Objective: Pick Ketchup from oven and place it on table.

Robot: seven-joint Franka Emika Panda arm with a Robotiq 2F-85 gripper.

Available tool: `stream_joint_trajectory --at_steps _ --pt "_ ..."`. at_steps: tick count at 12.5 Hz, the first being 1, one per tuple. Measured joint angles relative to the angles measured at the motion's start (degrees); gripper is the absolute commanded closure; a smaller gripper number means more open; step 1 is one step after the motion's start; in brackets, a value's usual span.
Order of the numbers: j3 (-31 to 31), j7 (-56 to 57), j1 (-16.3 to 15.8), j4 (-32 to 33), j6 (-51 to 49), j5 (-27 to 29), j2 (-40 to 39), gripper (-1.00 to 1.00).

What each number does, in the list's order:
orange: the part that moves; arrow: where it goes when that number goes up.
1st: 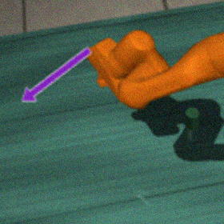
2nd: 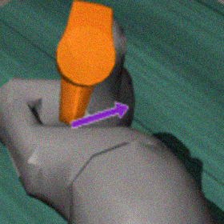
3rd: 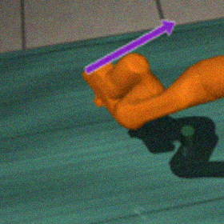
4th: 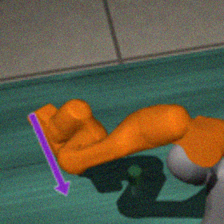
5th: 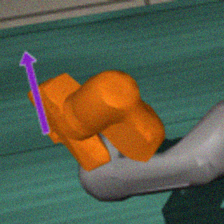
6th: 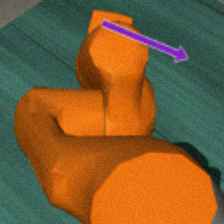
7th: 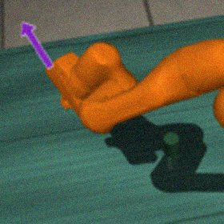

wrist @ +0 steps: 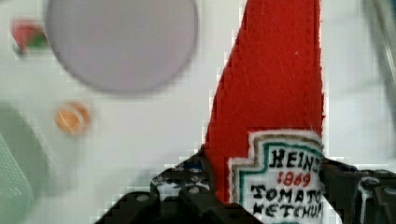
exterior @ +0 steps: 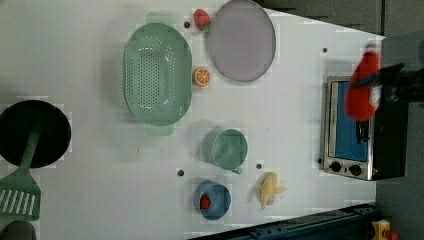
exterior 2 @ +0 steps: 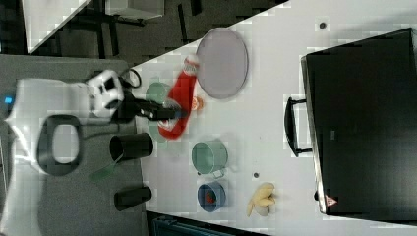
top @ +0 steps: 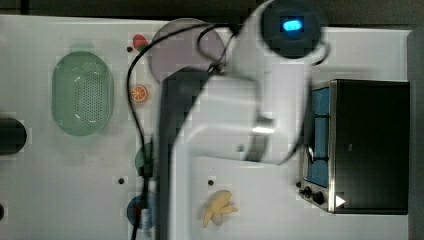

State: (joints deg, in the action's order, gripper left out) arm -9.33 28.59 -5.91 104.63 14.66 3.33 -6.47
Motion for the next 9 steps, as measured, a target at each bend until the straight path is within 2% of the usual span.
stream_joint_trajectory --at_steps 4,7,9 --pt "3.0 -5.3 -1.1 10.1 9.1 -0.4 -2.2 -0.29" --pt "2.2 -5.5 -1.3 17.5 15.8 -0.4 -2.6 -0.29" --pt "2.1 -5.6 -0.6 20.0 20.6 -0.6 -4.3 -0.29"
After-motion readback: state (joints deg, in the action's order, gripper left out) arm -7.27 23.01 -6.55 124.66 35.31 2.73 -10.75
